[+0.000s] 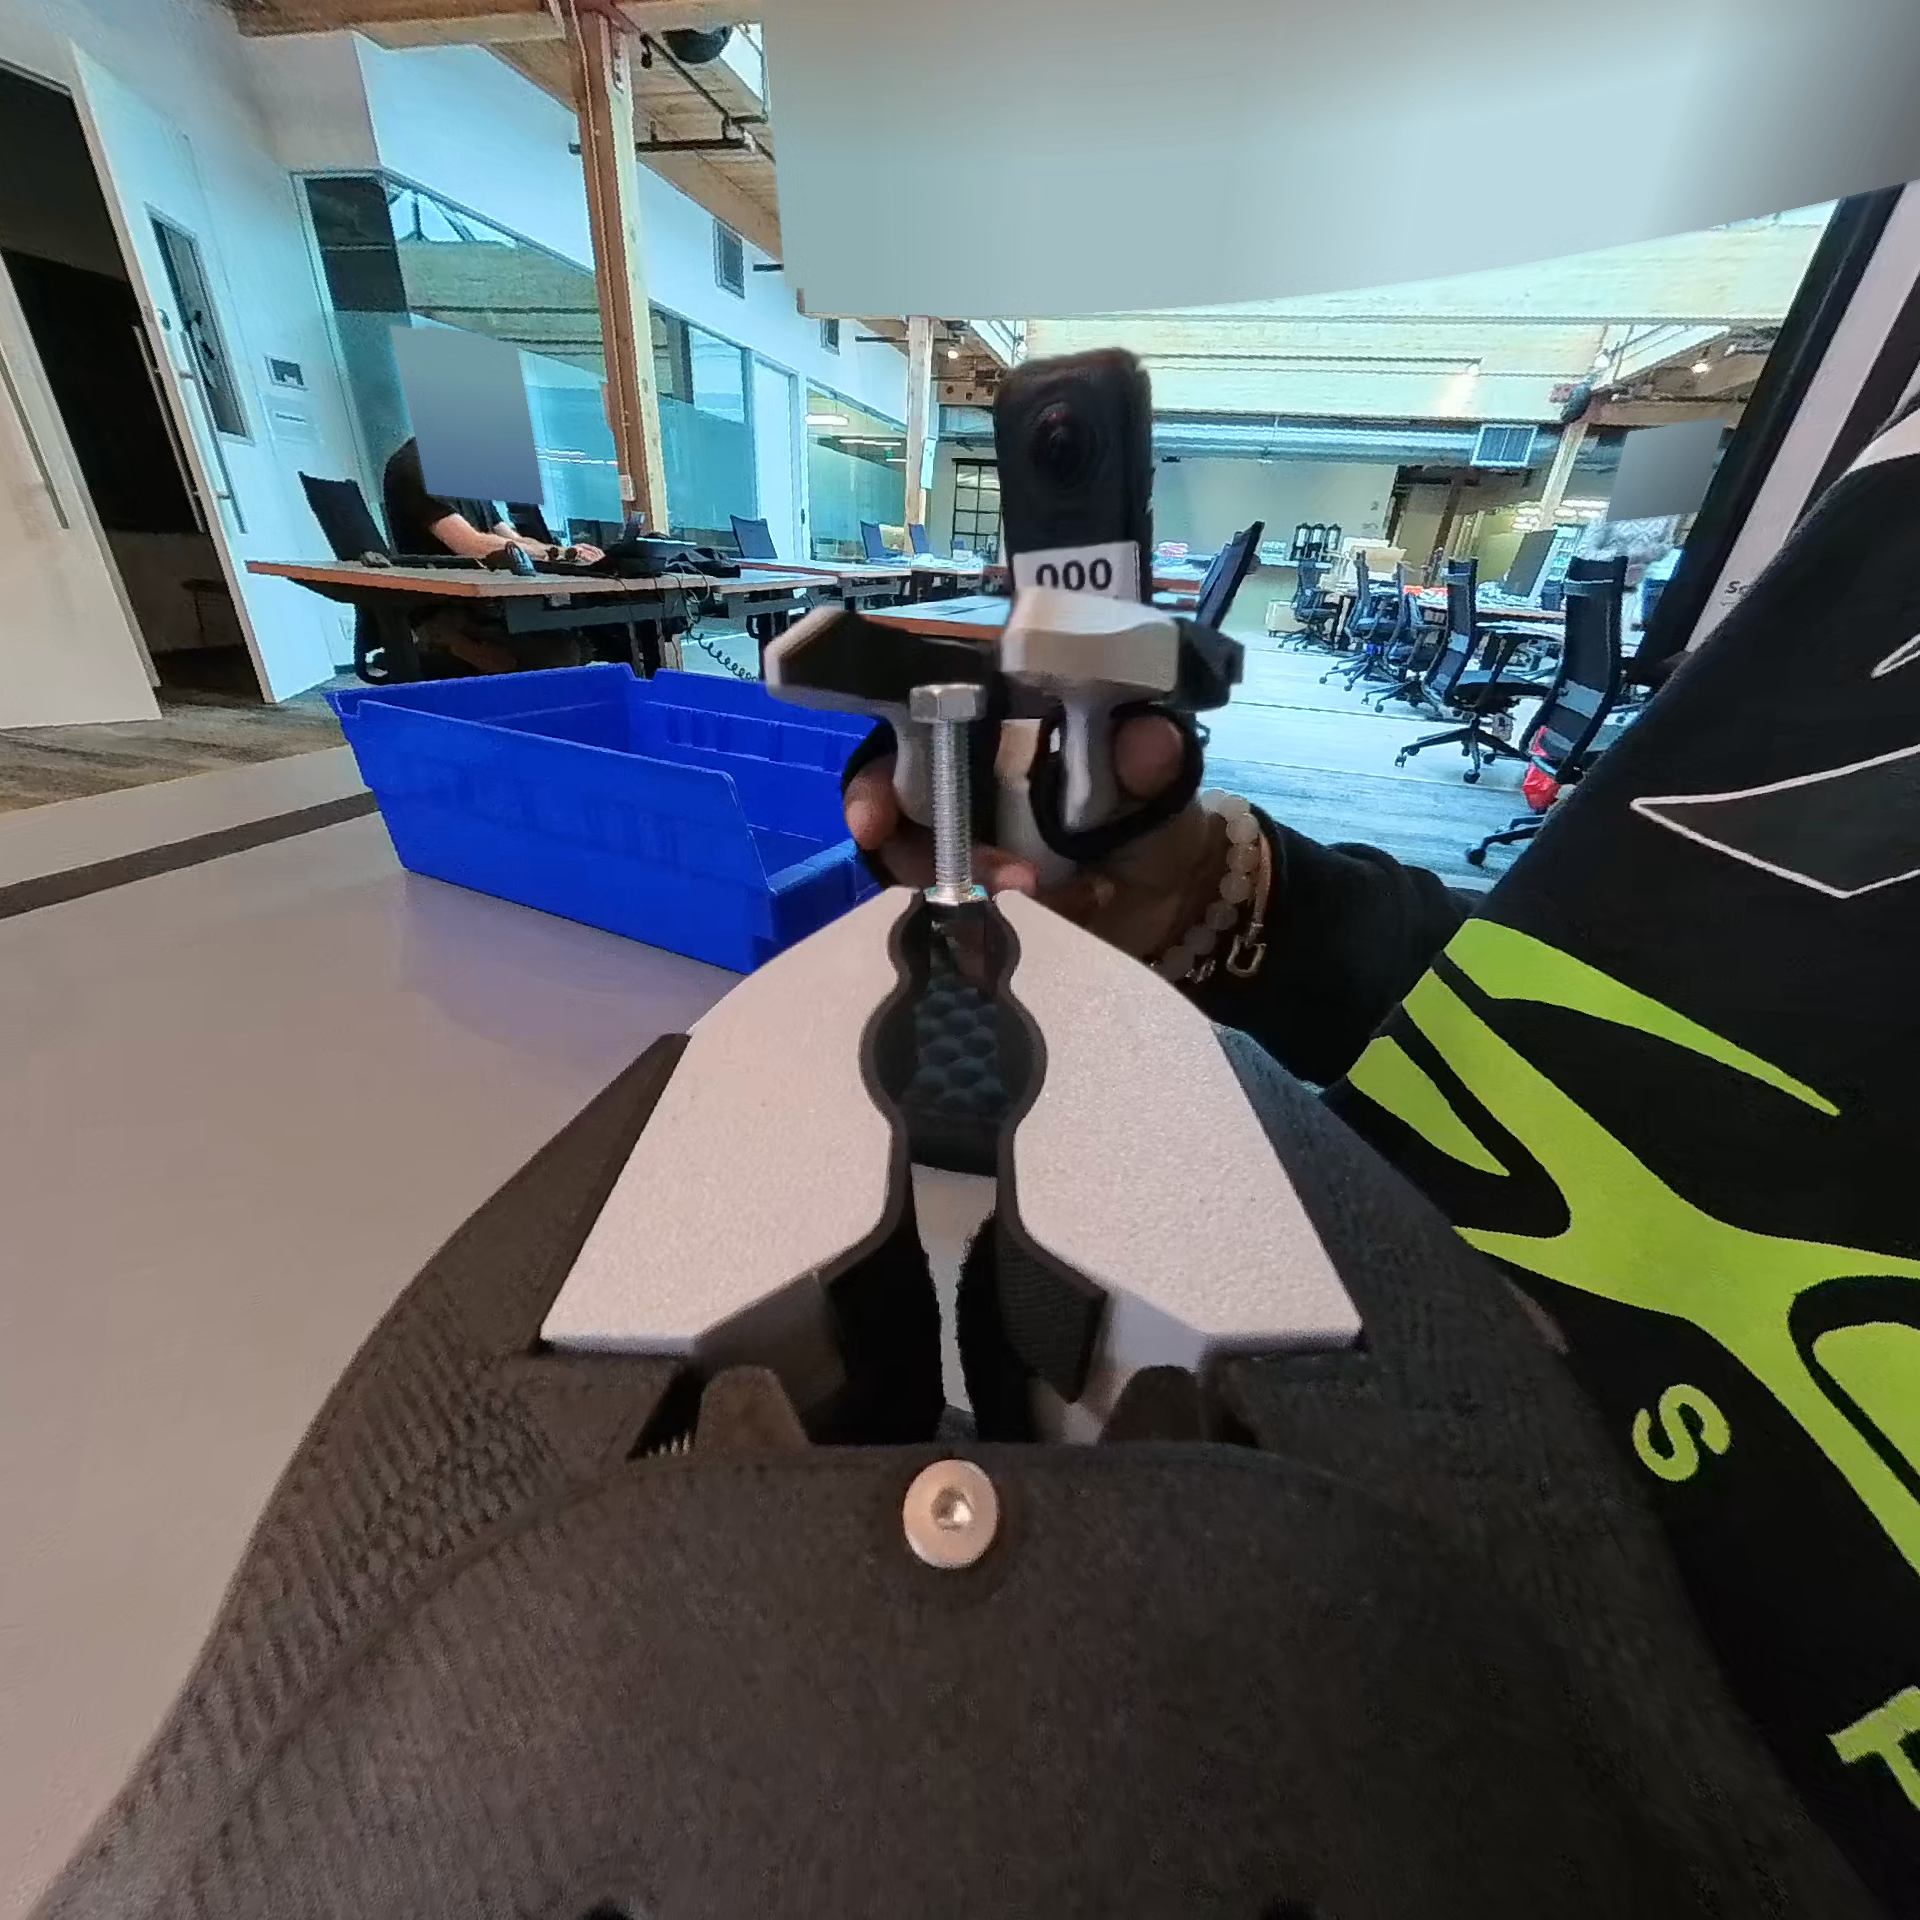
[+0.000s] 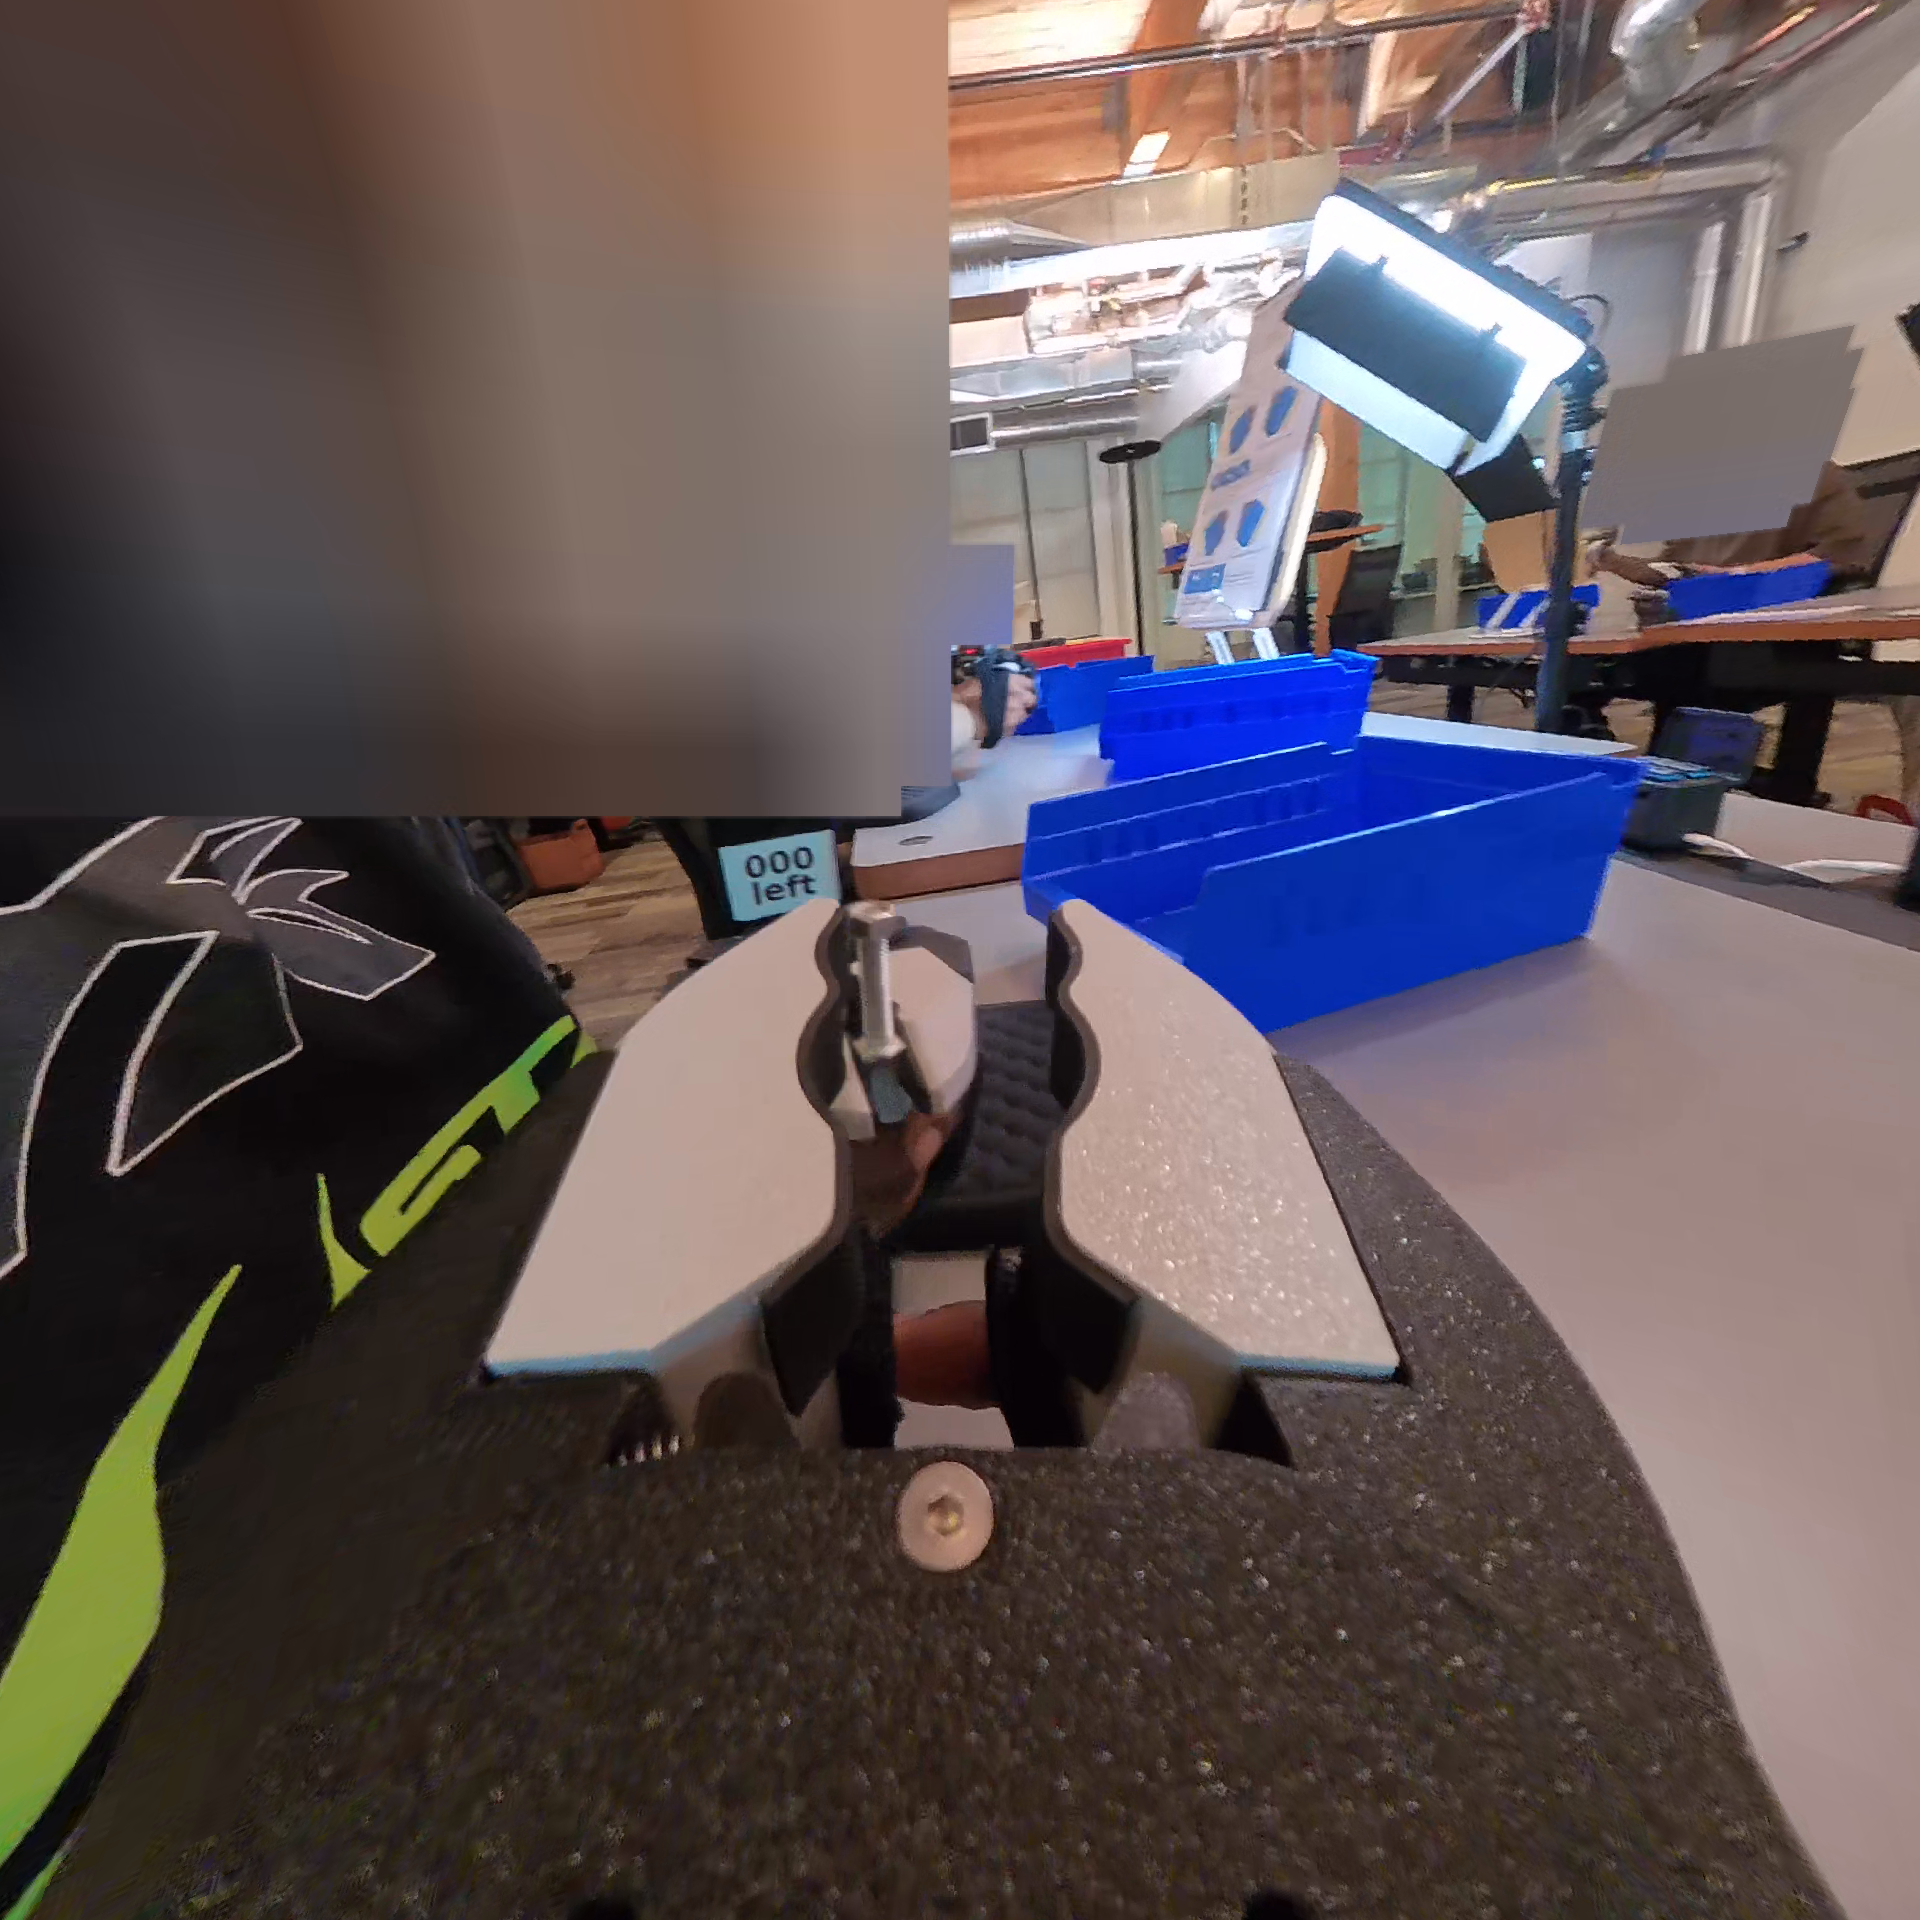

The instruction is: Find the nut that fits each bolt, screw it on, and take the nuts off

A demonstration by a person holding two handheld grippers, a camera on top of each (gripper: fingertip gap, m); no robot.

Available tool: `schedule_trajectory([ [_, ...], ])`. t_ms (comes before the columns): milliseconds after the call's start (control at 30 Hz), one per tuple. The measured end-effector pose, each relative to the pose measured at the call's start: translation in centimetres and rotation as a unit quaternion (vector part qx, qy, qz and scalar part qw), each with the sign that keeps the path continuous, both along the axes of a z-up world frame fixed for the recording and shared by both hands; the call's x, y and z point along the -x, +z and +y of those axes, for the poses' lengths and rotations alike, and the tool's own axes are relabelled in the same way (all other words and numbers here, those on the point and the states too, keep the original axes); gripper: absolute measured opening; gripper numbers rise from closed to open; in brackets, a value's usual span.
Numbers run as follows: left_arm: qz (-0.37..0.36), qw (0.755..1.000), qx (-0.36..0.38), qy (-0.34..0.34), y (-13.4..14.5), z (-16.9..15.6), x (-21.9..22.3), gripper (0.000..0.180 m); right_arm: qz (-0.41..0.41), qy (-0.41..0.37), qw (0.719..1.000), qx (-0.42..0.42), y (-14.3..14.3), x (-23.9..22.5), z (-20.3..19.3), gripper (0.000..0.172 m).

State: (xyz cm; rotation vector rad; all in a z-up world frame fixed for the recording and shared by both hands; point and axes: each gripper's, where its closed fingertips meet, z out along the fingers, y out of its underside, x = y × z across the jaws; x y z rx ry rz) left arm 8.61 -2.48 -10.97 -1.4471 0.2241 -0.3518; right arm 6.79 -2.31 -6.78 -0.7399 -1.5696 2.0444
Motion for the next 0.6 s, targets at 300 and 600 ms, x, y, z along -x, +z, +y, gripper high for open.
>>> schedule_trajectory([
  [300, 0.008, 1.000, 0.007, -0.007, -0.4, 0.1, -0.6, 0.010, -0.010, 0.041, 0.999, -0.016, -0.5, 1.4, -3.5, 0.039],
  [600, -0.006, 1.000, -0.013, -0.004, 0.3, -0.5, 0.2, 0.010, -0.014, -0.013, 1.000, -0.008, -0.5, 0.9, 0.2, 0.035],
])
